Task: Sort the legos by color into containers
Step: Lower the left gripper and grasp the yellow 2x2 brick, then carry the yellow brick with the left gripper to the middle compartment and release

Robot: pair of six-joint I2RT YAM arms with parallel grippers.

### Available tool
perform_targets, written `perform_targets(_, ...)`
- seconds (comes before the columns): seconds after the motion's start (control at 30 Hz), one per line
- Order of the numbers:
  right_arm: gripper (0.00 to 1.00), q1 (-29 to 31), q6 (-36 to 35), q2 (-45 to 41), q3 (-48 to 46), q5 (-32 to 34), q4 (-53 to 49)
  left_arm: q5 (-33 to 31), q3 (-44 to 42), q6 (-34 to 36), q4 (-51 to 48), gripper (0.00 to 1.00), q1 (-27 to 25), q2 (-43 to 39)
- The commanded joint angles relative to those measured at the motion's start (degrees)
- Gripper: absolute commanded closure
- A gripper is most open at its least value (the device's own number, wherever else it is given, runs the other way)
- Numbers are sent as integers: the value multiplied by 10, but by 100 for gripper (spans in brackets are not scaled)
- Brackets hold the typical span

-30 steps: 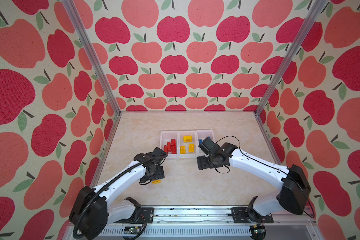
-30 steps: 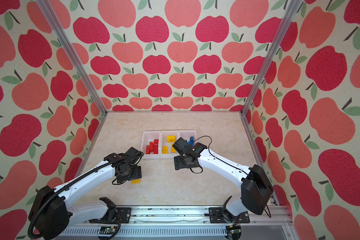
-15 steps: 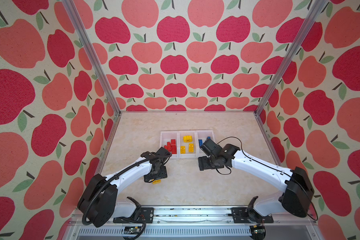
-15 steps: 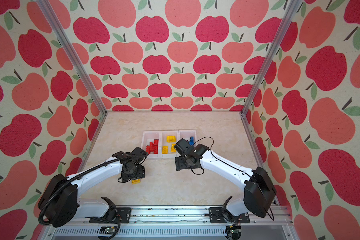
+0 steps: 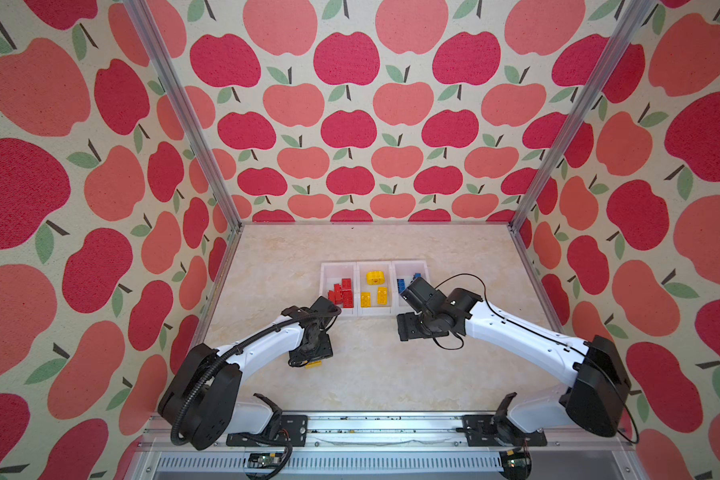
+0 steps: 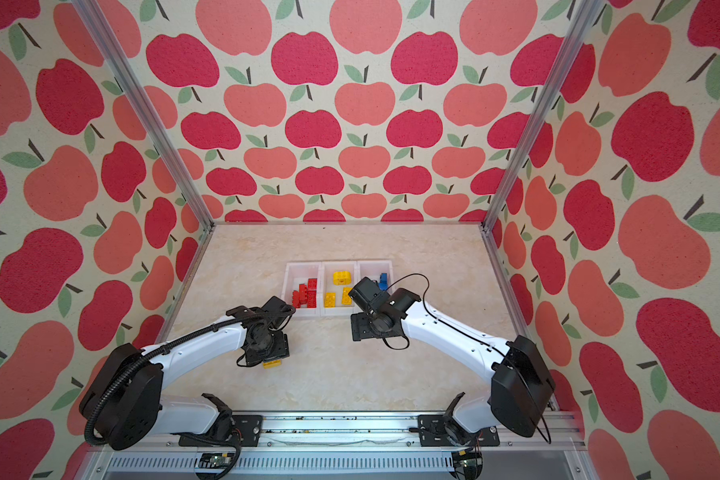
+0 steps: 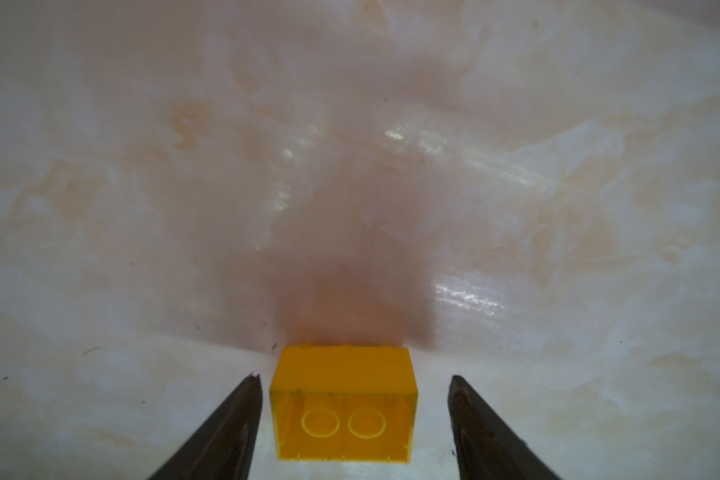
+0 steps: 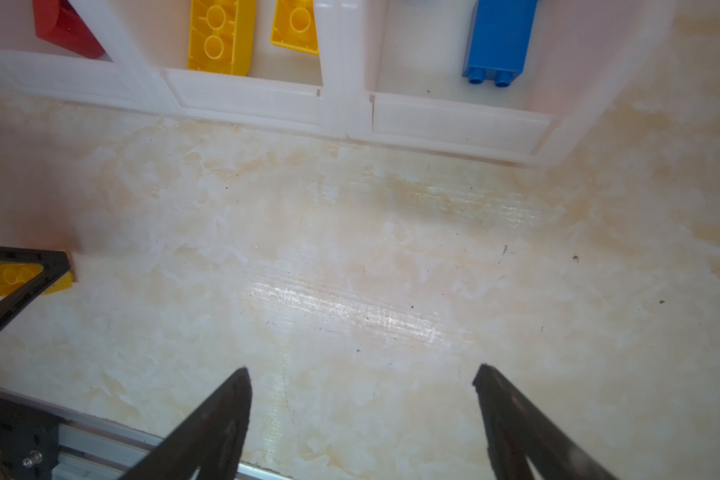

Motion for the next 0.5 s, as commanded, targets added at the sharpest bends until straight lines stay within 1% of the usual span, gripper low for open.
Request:
perform_targets(0.0, 13, -2, 3, -14, -8, 9, -12, 3, -13, -17, 9, 29, 3, -10)
perform_targets(0.17, 13, -6, -2, -13, -6, 7, -14, 5, -19, -18, 25, 33, 4, -1)
perform_targets(0.47, 13, -11, -3, -13, -8, 6, -13, 3, -16, -13, 27, 46, 3, 8)
